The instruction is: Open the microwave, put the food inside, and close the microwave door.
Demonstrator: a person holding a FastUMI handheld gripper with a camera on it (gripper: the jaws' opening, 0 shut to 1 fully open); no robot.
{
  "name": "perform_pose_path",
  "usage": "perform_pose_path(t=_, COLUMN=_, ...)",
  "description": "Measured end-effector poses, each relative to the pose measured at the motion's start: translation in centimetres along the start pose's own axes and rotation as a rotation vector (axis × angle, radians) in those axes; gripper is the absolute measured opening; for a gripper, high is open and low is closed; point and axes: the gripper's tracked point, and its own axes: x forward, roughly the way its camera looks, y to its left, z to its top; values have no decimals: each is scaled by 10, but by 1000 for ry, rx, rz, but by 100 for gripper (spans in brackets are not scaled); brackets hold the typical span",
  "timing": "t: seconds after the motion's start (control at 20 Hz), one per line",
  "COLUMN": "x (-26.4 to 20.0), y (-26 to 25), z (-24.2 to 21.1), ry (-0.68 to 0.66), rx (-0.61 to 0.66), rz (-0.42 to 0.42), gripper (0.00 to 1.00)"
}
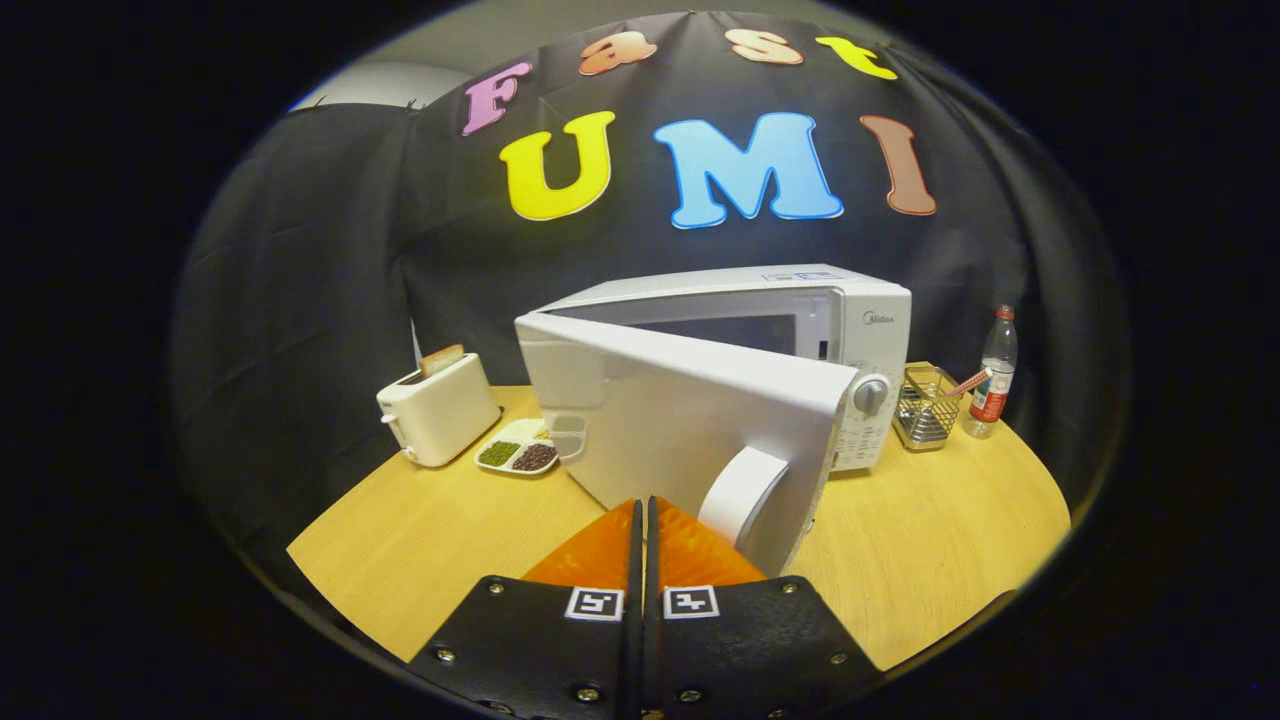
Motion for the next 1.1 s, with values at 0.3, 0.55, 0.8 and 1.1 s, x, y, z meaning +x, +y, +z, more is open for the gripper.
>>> perform_pose_path(t=0.3, x=30, y=-46, z=17, ry=0, rx=31, rz=-80, gripper=1)
perform_pose_path(t=0.55, x=62, y=-69, z=30, ry=0, rx=49, rz=-116, gripper=1)
perform_pose_path(t=0.8, x=92, y=-80, z=42, ry=-5, rx=59, rz=-129, gripper=1)
perform_pose_path(t=1.1, x=120, y=-100, z=52, ry=-20, rx=65, rz=-159, gripper=1)
